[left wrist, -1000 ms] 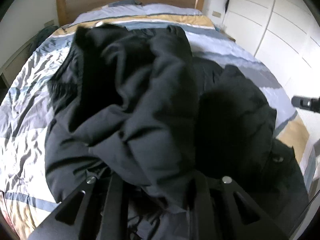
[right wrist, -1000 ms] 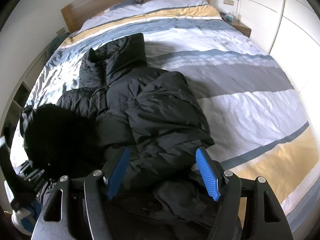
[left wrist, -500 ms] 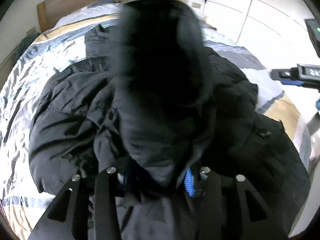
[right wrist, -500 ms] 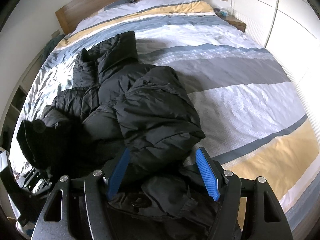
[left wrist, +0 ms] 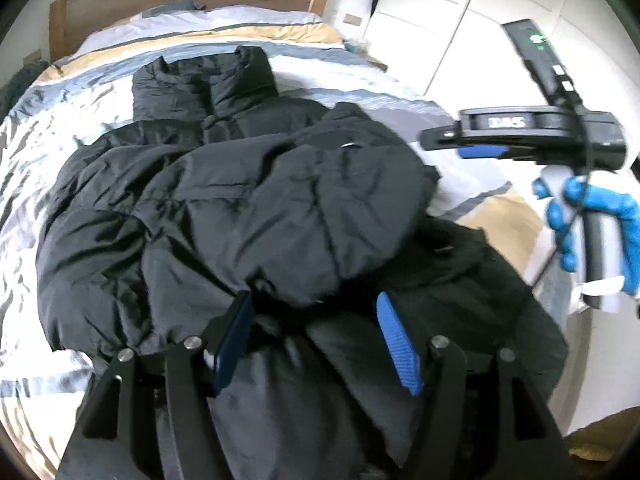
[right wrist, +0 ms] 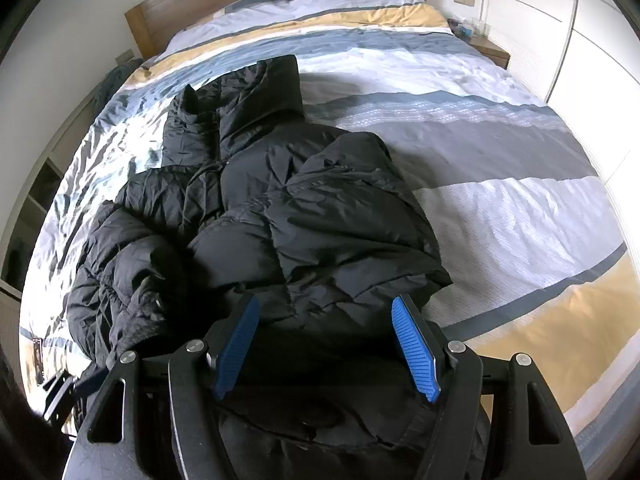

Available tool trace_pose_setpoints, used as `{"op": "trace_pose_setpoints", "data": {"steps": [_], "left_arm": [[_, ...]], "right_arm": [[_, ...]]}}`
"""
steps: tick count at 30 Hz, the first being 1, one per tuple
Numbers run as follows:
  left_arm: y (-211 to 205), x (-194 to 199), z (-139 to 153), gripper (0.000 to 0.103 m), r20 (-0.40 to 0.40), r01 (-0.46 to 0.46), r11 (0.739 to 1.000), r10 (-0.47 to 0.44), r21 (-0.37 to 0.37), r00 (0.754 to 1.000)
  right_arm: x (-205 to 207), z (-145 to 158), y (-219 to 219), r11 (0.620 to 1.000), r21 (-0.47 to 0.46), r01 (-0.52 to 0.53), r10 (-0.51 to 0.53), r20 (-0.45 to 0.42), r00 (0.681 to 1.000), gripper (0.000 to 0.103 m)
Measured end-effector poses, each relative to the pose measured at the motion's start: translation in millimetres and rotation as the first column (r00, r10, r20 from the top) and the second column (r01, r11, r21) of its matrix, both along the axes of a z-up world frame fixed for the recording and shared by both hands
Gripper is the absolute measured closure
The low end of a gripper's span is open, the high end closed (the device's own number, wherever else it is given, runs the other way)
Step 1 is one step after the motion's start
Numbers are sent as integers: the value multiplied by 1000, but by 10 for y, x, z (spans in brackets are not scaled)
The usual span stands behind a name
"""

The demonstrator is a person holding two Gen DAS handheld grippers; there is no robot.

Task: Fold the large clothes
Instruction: 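Lower the sleeve onto the jacket and open the left gripper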

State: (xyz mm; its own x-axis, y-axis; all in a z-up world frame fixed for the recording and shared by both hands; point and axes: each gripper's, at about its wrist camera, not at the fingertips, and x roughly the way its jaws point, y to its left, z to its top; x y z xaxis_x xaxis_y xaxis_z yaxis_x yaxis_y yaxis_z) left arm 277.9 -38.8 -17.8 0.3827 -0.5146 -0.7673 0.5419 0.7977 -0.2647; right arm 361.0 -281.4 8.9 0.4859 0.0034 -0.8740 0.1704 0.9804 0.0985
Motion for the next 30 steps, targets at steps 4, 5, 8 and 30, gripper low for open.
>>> {"op": "trace_pose_setpoints", "data": {"steps": [4, 5, 8, 30], "left_arm": [[-26, -171, 91, 41, -12, 41, 999, -41, -36, 999], [-24, -208, 114, 41, -11, 49, 998, -50, -42, 999], [23, -302, 175, 41, -9, 55, 997, -55, -50, 998], [1317, 690, 172, 41, 16, -318, 947, 317, 41, 948]], "right_arm": [[29, 19, 42, 1000, -1, -6, 6, 4, 1000, 35], [37, 24, 56, 1000, -2, -9, 9, 4, 1000, 35], [62, 46, 117, 1000, -4, -25, 25, 8, 1000, 35], [353, 233, 1134, 955, 36, -293, 289, 84, 954, 31]]}}
